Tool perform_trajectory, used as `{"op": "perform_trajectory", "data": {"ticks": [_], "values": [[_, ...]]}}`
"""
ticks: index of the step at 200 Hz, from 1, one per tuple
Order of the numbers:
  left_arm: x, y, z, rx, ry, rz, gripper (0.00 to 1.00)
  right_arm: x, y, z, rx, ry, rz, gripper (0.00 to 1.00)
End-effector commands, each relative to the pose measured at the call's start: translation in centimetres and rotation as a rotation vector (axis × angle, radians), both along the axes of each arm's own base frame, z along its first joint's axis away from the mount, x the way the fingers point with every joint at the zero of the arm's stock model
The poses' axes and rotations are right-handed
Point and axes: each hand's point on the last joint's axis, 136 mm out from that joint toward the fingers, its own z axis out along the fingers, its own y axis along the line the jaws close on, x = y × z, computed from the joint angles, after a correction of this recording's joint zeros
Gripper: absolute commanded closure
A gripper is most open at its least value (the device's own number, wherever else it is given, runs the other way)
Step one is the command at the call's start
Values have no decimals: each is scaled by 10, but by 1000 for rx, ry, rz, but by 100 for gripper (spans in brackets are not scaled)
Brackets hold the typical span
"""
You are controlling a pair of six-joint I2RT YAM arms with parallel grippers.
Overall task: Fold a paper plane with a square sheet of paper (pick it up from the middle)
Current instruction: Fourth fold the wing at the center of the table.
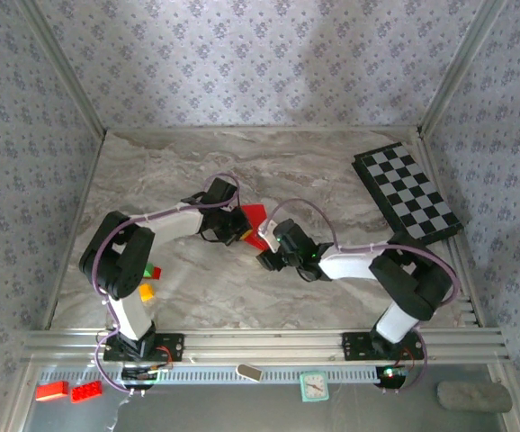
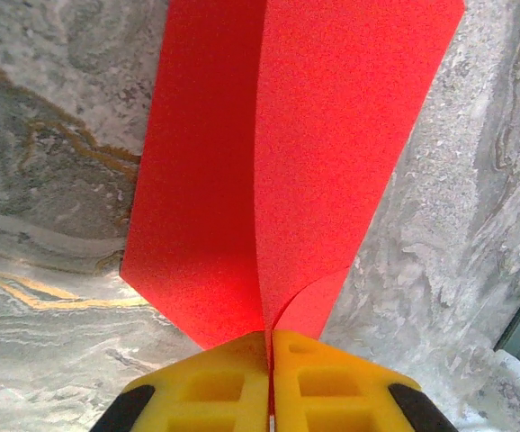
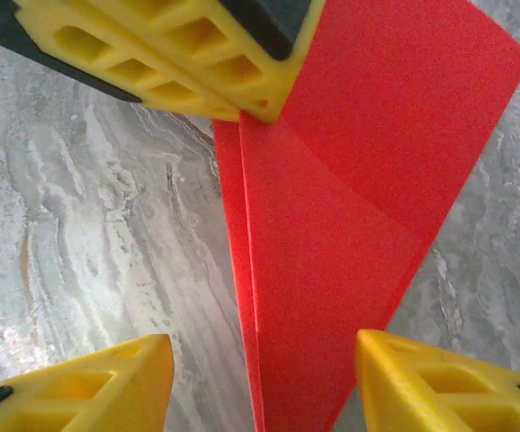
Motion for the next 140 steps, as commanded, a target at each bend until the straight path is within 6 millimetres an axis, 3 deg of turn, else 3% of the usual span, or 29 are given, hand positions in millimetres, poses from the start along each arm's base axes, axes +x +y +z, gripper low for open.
{"op": "perform_trajectory", "data": {"ticks": [1, 80, 140], "values": [[1, -2, 9, 2, 5, 19, 91, 16, 7, 9, 2, -78, -13, 47], [-1, -2, 10, -3, 17, 23, 89, 19, 8, -1, -31, -93, -9, 56], [-2, 1, 13, -6, 17, 29, 87, 17, 6, -3, -38, -95, -1, 73]]}}
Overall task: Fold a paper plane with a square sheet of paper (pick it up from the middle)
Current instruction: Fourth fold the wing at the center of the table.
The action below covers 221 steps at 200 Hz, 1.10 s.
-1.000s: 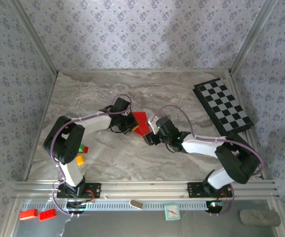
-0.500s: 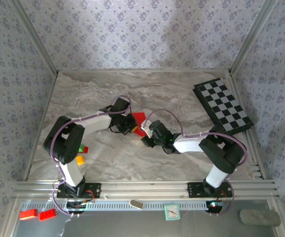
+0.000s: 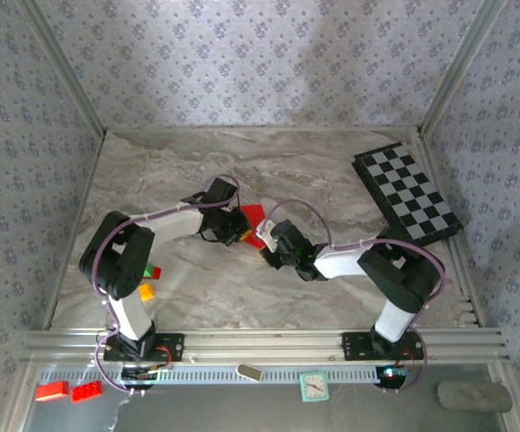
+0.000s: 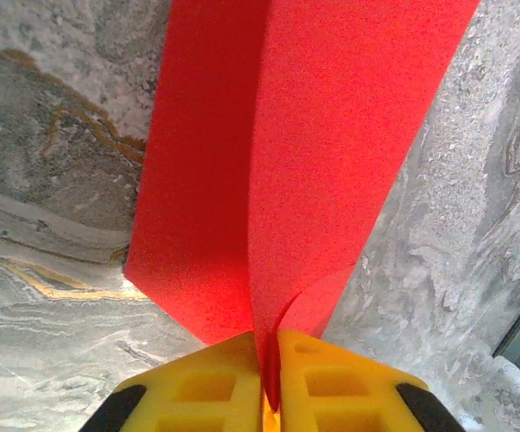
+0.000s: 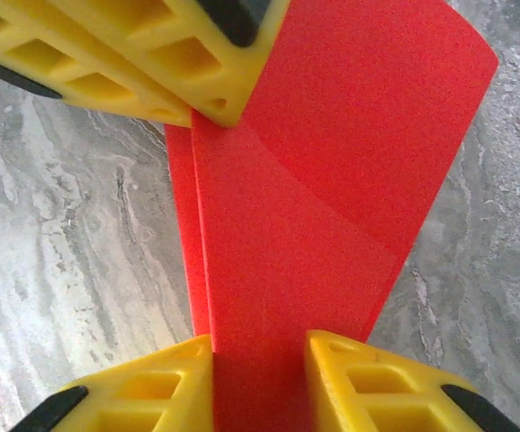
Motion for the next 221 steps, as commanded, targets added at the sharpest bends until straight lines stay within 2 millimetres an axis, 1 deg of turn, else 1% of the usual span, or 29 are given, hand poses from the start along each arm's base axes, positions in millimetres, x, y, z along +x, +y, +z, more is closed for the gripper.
{"op": "perform_trajectory", "data": {"ticks": [1, 19, 32, 48, 64, 74, 85, 101, 123, 138, 159, 181, 221], "values": [[-1, -1, 14, -10, -3, 10, 87, 6, 7, 8, 11, -37, 5, 74], [2, 4, 19, -13, -20, 20, 83, 6, 7, 9, 9, -42, 17, 77], [5, 12, 26, -8, -41, 33, 80, 5, 9, 9, 10, -45, 32, 80], [9, 25, 36, -10, -74, 59, 73, 3, 12, 12, 22, -49, 60, 82], [11, 43, 45, -7, -107, 95, 65, 0, 16, 12, 46, -35, 93, 86], [10, 53, 49, -3, -126, 118, 61, 0, 19, 13, 68, -24, 109, 88], [8, 65, 51, 1, -146, 142, 60, 0, 22, 14, 93, -8, 124, 89], [2, 73, 52, -13, -168, 158, 58, 0, 26, 15, 129, 11, 141, 90], [-7, 70, 46, -60, -169, 144, 59, 2, 29, 16, 180, 49, 157, 90], [-12, 62, 40, -108, -165, 126, 60, 2, 31, 14, 196, 69, 167, 90], [-18, 51, 31, -141, -157, 94, 64, 1, 33, 11, 203, 90, 173, 90], [-19, 44, 23, -137, -149, 72, 67, 2, 33, 10, 215, 106, 171, 90], [-17, 41, 10, -129, -133, 57, 71, 2, 32, 9, 235, 134, 166, 90]]}}
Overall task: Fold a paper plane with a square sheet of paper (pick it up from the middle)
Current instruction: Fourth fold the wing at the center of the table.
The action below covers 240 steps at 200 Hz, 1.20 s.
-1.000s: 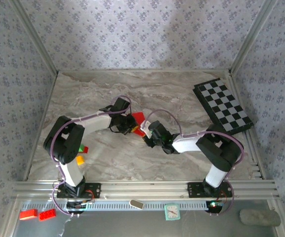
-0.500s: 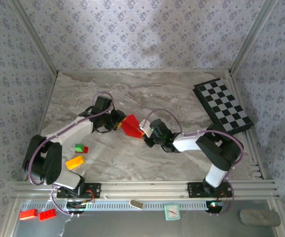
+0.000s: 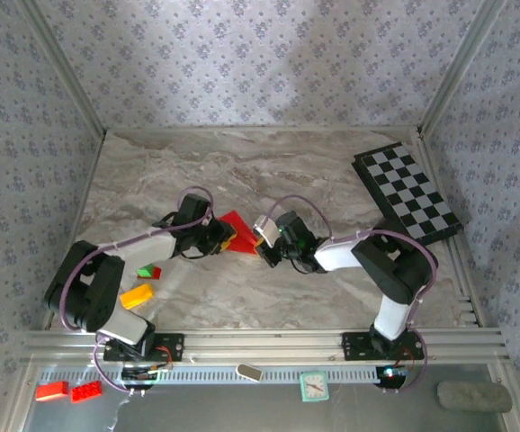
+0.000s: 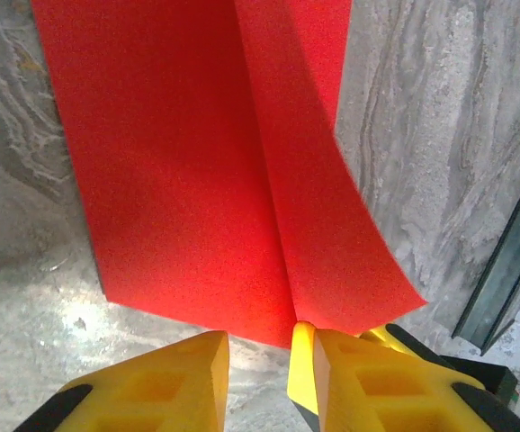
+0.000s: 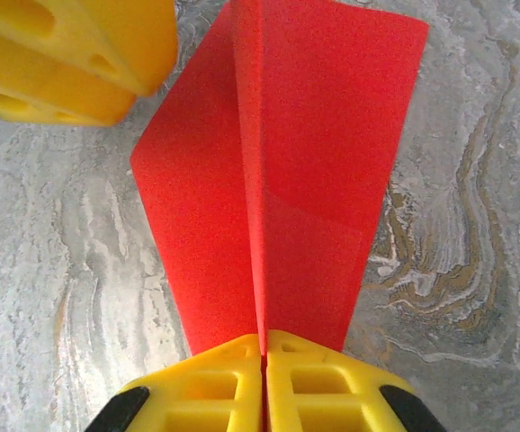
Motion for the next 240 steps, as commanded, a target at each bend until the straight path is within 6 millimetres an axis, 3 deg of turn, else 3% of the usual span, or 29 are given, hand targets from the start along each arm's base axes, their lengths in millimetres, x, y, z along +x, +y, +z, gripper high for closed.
{"op": "perform_trajectory", "data": {"ticks": [1, 157, 240], "values": [[5, -8, 1, -29, -18, -22, 71, 3, 5, 4, 41, 29, 5, 90], [-4, -5, -37, 69, 71, -64, 84, -2, 8, -5, 63, 179, 31, 91], [-3, 0, -35, 103, 61, -72, 86, -8, 7, -16, 78, 287, 28, 92]]}}
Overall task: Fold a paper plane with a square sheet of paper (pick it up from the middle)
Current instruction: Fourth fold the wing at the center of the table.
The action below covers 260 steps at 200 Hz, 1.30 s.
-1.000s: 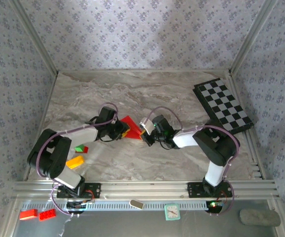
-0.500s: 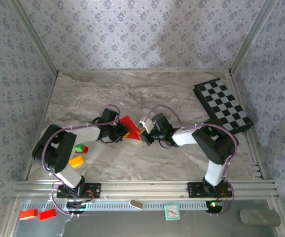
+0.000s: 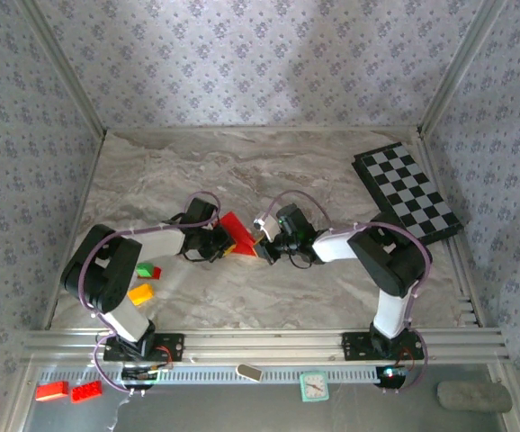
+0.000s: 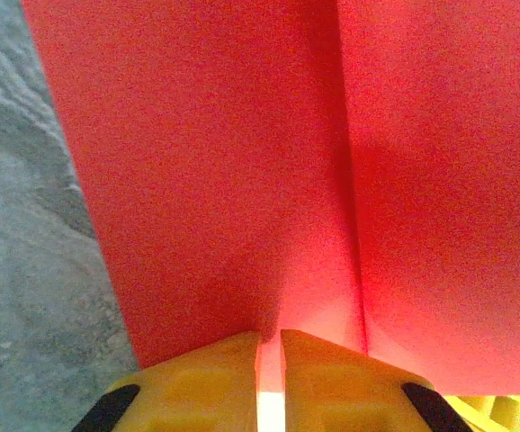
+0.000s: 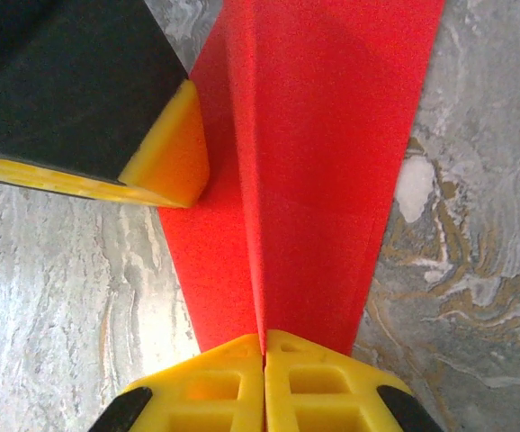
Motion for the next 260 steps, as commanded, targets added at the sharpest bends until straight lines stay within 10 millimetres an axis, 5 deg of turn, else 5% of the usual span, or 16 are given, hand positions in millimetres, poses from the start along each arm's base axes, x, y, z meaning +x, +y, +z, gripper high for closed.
{"op": "perform_trajectory", "data": {"ticks": [1, 122, 260], "values": [[5, -1, 5, 20, -23, -18, 86, -5, -1, -10, -2, 83, -3, 92], [8, 11, 29, 46, -133, -24, 81, -14, 1, -16, 30, 351, -105, 93], [14, -17, 24, -55, -175, -107, 67, -16, 1, -19, 23, 520, -223, 92]]}}
